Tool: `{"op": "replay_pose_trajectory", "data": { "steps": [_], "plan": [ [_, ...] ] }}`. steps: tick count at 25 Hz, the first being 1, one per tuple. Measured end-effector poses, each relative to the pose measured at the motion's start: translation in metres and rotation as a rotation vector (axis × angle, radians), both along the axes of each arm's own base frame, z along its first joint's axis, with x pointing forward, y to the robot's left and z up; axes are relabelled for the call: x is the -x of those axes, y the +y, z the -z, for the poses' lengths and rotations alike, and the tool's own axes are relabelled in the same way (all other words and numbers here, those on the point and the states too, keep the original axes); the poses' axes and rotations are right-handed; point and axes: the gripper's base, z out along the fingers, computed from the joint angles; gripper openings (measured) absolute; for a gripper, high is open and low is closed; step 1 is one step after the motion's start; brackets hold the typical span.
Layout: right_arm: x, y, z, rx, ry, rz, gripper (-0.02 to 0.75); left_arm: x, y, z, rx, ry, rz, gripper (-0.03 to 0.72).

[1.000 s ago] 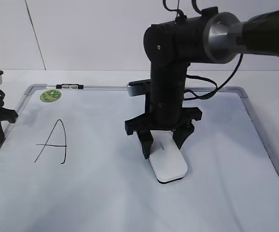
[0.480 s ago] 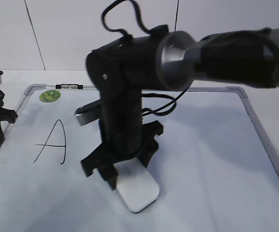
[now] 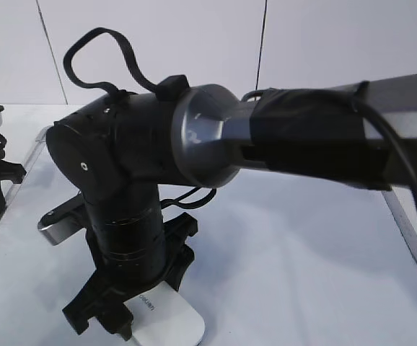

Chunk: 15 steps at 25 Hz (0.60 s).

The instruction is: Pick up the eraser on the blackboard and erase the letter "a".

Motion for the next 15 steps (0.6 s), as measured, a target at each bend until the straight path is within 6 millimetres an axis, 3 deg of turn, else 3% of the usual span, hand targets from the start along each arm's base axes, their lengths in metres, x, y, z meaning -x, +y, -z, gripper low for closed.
{"op": "replay_pose_trajectory", "data": {
  "steps": [13,15],
  "plan": [
    [-0.004,0.005,-0.002,0.025,-0.031,-0.003,0.542,0.0,0.0,0.0,0.001,0.0,-0.001,0.014],
    [-0.013,0.0,-0.003,0.022,-0.043,0.029,0.542,0.0,0.0,0.0,0.002,-0.002,-0.002,0.014]
  ]
}}
